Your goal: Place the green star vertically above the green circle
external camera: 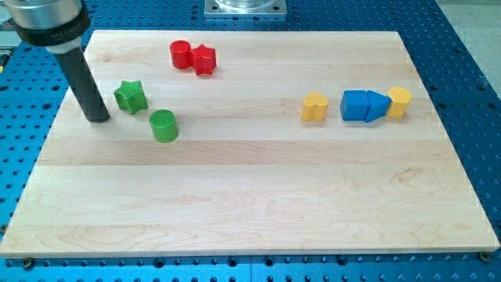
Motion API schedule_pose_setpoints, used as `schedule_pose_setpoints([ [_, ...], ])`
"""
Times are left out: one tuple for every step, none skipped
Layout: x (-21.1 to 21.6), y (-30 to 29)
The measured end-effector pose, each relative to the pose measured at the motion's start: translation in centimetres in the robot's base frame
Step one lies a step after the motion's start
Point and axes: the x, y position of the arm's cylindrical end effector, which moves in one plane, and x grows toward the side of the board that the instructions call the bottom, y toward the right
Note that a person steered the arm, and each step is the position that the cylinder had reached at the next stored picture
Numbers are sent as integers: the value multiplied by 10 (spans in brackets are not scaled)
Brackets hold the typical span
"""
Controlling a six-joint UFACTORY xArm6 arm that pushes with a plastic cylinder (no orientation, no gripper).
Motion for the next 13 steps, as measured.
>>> schedule_pose_setpoints([
  [-11,78],
  [4,55],
  [16,135],
  [-2,218],
  [-87,226],
  [-162,221],
  [-158,192],
  [-134,175],
  [-121,170],
  [-110,161],
  [-97,184],
  [-95,186],
  [-95,183],
])
